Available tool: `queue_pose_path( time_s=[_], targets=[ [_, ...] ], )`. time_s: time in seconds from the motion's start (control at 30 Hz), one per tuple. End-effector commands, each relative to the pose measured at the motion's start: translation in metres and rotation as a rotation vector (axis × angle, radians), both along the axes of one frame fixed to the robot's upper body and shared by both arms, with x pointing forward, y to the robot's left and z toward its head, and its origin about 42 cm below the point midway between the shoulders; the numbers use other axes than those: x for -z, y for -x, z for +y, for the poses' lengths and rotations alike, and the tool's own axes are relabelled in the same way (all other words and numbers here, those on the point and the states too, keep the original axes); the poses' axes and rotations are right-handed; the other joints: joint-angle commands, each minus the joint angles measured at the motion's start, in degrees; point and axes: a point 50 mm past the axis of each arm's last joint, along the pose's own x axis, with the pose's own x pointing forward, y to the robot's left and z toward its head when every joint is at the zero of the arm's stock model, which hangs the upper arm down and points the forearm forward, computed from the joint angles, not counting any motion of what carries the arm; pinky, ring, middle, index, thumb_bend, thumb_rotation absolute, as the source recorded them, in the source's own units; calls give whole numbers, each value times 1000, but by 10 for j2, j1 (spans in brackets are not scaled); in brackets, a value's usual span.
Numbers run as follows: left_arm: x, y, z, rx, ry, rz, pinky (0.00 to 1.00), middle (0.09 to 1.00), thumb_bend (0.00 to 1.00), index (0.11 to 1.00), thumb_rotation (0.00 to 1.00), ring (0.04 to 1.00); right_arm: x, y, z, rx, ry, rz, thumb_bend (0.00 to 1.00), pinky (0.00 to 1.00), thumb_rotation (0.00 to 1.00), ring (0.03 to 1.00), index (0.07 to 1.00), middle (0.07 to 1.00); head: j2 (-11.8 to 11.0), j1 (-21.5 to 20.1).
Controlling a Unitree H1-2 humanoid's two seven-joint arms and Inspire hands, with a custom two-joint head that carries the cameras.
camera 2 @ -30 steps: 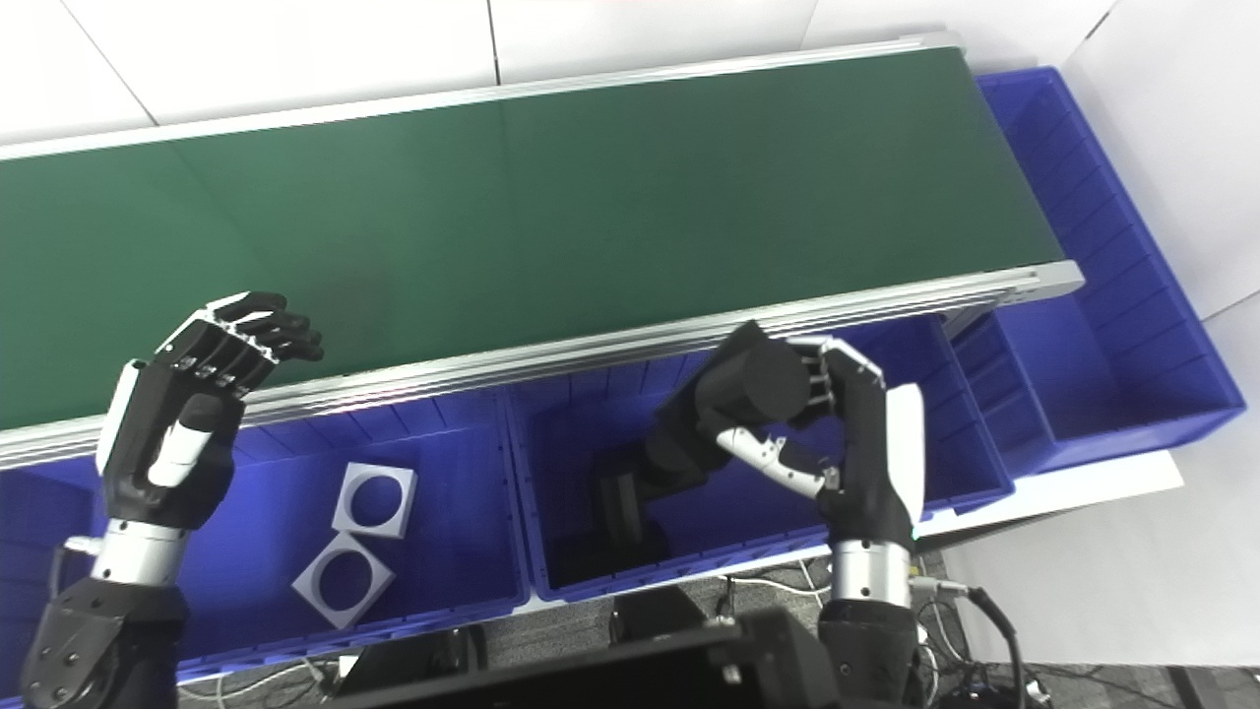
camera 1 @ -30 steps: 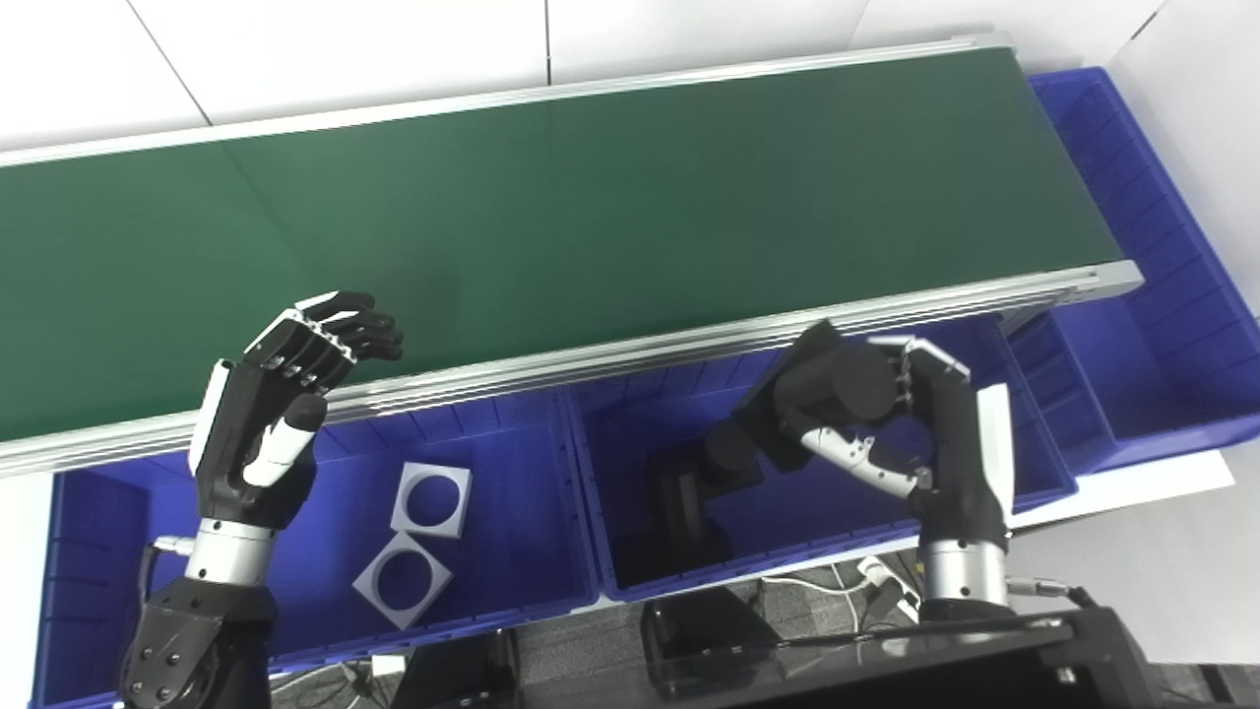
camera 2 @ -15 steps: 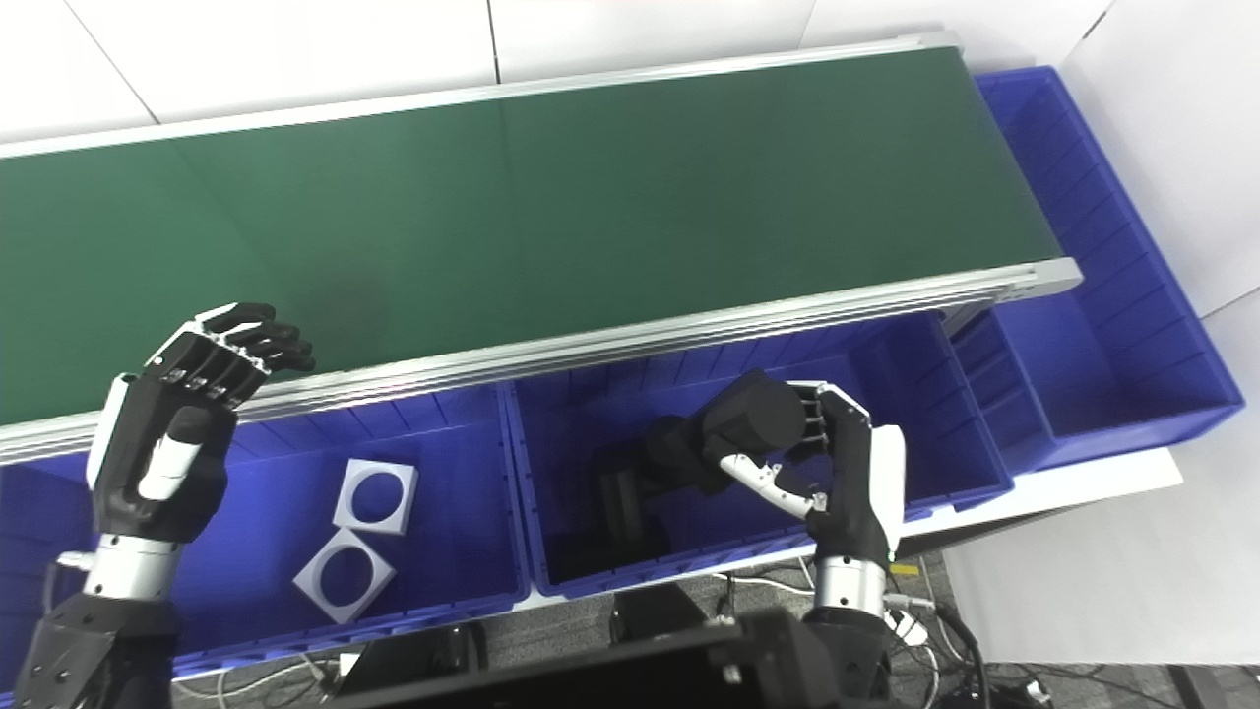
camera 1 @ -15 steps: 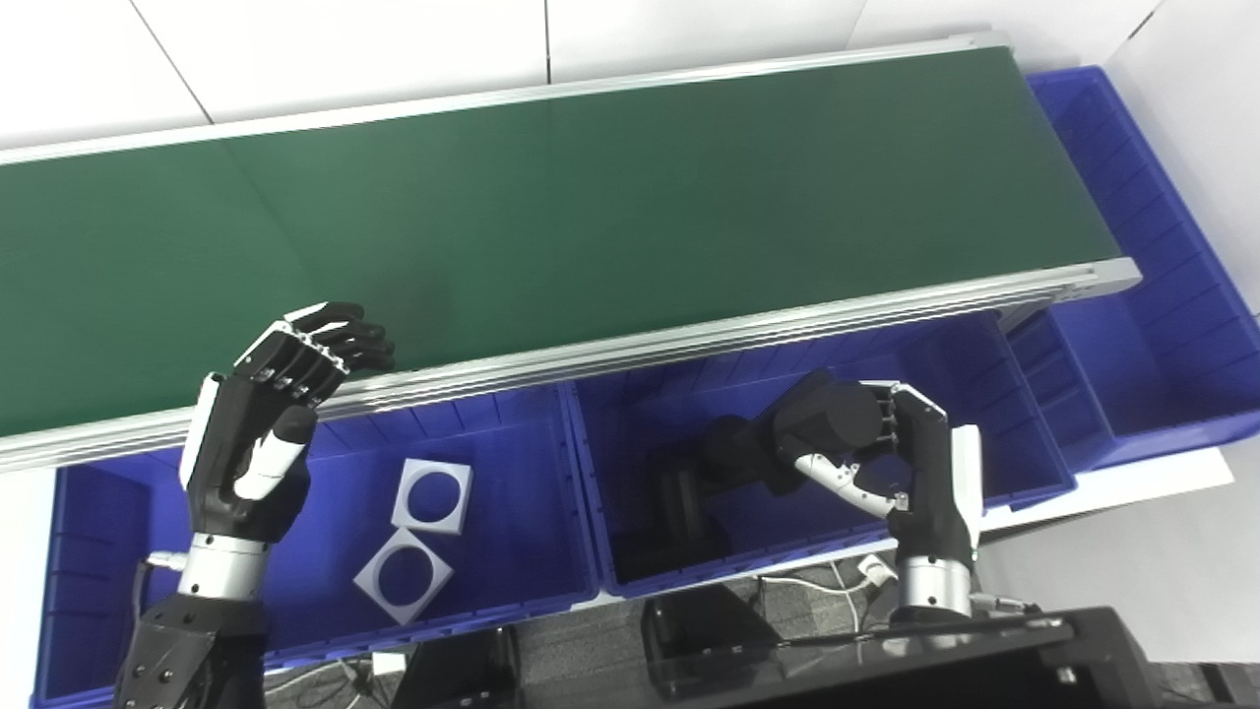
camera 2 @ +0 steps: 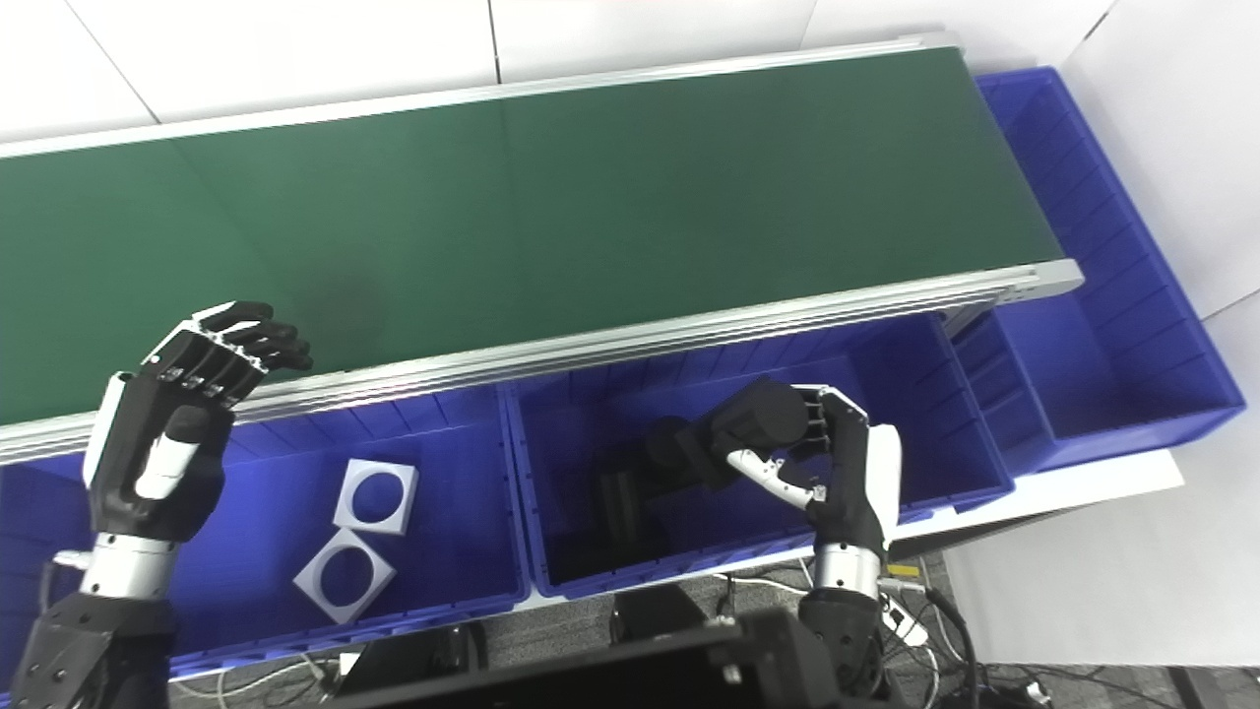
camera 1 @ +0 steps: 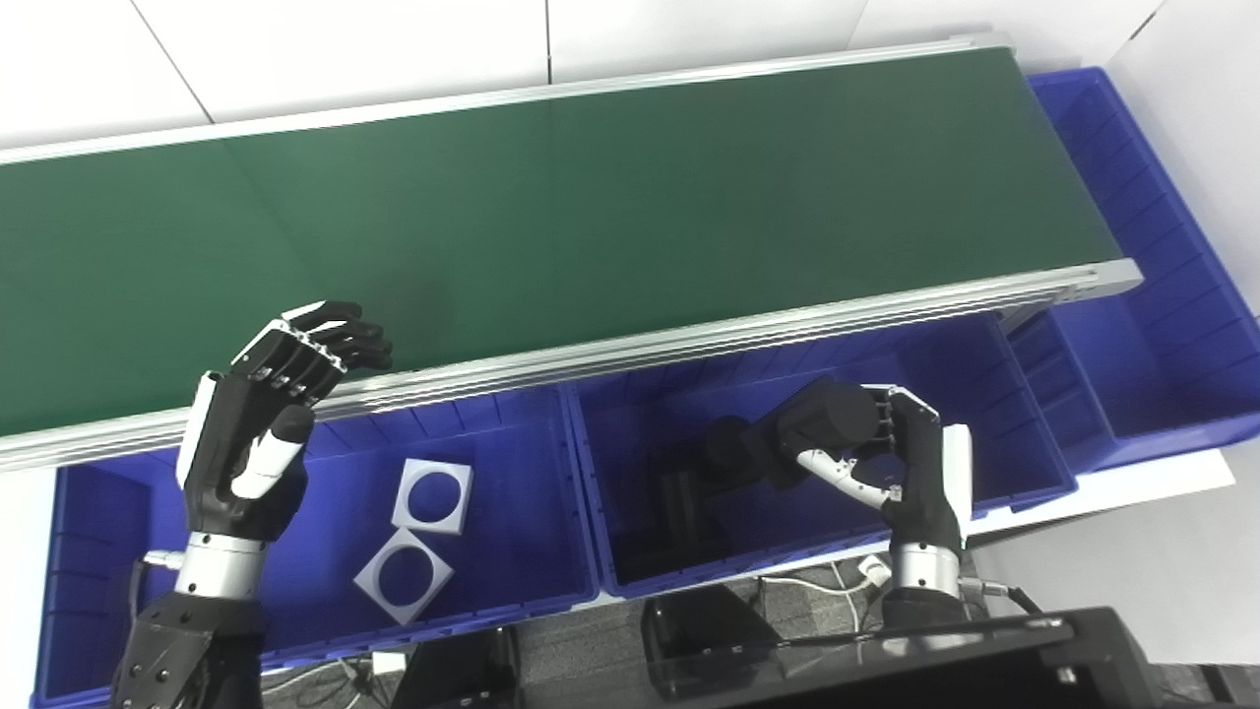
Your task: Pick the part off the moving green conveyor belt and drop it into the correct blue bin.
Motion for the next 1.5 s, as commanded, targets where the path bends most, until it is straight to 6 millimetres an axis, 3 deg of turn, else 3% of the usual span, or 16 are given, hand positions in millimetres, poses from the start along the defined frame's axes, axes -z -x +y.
queue_pose_path(
  time_s=[0.0,0.23,0.3,0.33,0.4,0.47,0.57,0.63,0.77,0.97,1.17,1.27,1.37,1.47],
  targets=[
    [-10,-4,3,-8,-12,-58,588,649,836,686,591,623,-7,-3,-3,3,16,-83,500,418,0,442,542,487,1,0],
    [-10,-3,3,-11,-2,-54,590,648,836,685,586,622,-10,1,-3,-10,-7,-66,498,352,0,452,546,508,1,-1],
    [-10,-3,3,-10,0,-53,589,648,843,685,582,622,-14,1,-3,-36,-13,-46,522,462,1,552,518,489,1,-1],
    [-10,-3,3,-10,-1,-53,589,650,843,686,587,623,-16,1,-3,-52,-15,-35,644,508,100,608,634,603,1,-1],
    [-10,-3,3,-10,-4,-57,591,652,839,689,593,625,-20,1,-2,-92,-33,2,765,609,254,710,775,749,1,-2],
    [-10,-3,2,-10,1,-55,591,652,839,688,590,625,-24,-1,-2,-162,-54,27,811,717,331,816,877,859,0,-1],
    [-9,-4,1,-8,4,-54,592,652,841,689,587,626,-28,-2,-1,-211,-79,41,860,860,384,928,975,957,0,0],
    [-9,-4,1,-9,6,-52,590,651,844,688,586,624,-31,-2,0,-229,-82,45,896,899,405,954,995,982,-1,0],
    [-10,-3,1,-13,-3,-54,589,650,852,686,594,623,-36,-3,1,-252,-80,44,969,903,451,964,1000,992,-1,1],
    [-9,-2,0,-10,-1,-52,590,650,850,686,595,625,-46,-3,3,-272,-66,-2,965,909,424,959,1000,981,-3,1],
    [-8,-2,-1,-8,4,-52,591,651,841,686,588,626,-58,-5,5,-286,-57,-41,952,903,477,951,1000,972,-6,9],
    [-7,-2,-2,-10,2,-50,590,650,840,685,589,624,-76,-8,10,-317,-67,-125,897,863,511,920,981,947,-11,24],
    [-6,-2,-4,-12,-1,-49,588,648,845,682,585,621,-103,-11,21,-386,-79,-217,813,760,454,822,892,862,-15,32],
    [-3,-1,-9,-15,-8,-46,587,647,842,681,590,620,-125,-17,32,-453,-98,-285,803,737,427,795,871,839,-22,54]
  ],
)
